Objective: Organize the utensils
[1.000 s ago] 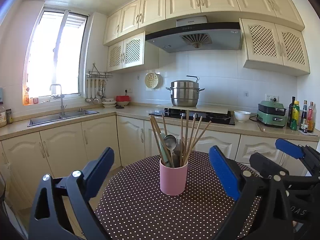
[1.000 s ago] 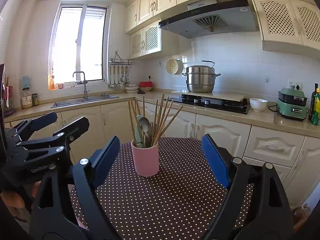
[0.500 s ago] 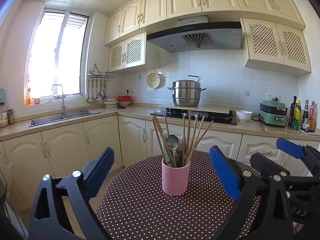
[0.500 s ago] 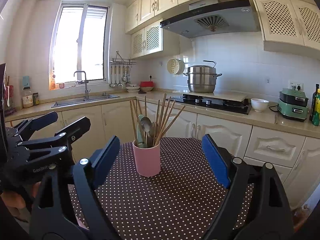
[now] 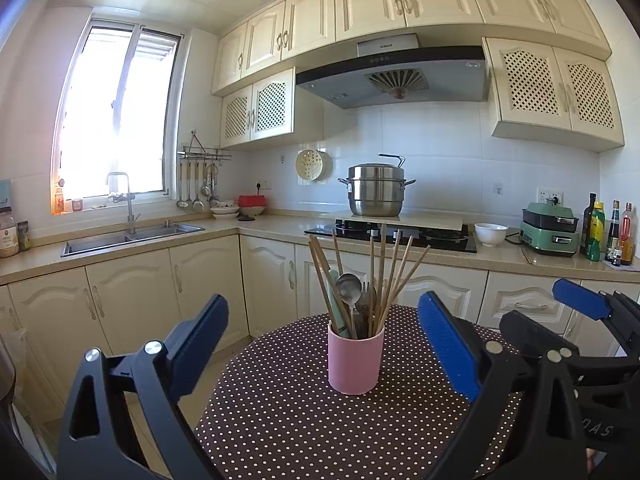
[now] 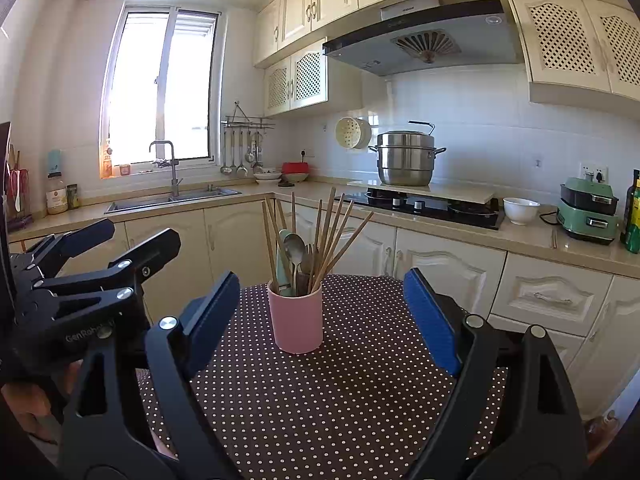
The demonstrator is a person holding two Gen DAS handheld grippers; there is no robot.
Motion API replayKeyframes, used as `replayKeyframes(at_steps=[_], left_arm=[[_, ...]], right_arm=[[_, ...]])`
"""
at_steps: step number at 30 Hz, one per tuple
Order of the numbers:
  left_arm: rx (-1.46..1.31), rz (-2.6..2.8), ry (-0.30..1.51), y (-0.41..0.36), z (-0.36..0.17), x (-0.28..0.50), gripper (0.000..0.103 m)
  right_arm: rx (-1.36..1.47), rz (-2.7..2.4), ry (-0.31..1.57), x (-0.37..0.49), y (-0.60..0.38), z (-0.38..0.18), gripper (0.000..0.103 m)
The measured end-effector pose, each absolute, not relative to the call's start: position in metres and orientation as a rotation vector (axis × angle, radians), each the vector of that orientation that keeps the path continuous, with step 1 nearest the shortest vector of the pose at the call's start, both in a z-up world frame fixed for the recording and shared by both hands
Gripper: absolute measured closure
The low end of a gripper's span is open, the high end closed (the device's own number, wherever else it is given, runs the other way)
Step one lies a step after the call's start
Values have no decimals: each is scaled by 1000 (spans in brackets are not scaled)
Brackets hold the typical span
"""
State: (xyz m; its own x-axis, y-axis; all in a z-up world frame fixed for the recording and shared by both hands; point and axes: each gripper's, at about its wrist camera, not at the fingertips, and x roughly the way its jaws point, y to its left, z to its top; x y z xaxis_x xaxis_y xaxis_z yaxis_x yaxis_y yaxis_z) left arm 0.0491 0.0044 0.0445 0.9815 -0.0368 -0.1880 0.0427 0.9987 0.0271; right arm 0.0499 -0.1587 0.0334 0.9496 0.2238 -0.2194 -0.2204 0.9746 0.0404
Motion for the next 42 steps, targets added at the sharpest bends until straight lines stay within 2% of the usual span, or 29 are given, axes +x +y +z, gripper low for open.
replayKeyframes(at_steps=[42], left_arm=[[40, -34, 184, 4, 46, 48, 9]], right_arm=[[17, 228, 234, 51, -157, 28, 20]])
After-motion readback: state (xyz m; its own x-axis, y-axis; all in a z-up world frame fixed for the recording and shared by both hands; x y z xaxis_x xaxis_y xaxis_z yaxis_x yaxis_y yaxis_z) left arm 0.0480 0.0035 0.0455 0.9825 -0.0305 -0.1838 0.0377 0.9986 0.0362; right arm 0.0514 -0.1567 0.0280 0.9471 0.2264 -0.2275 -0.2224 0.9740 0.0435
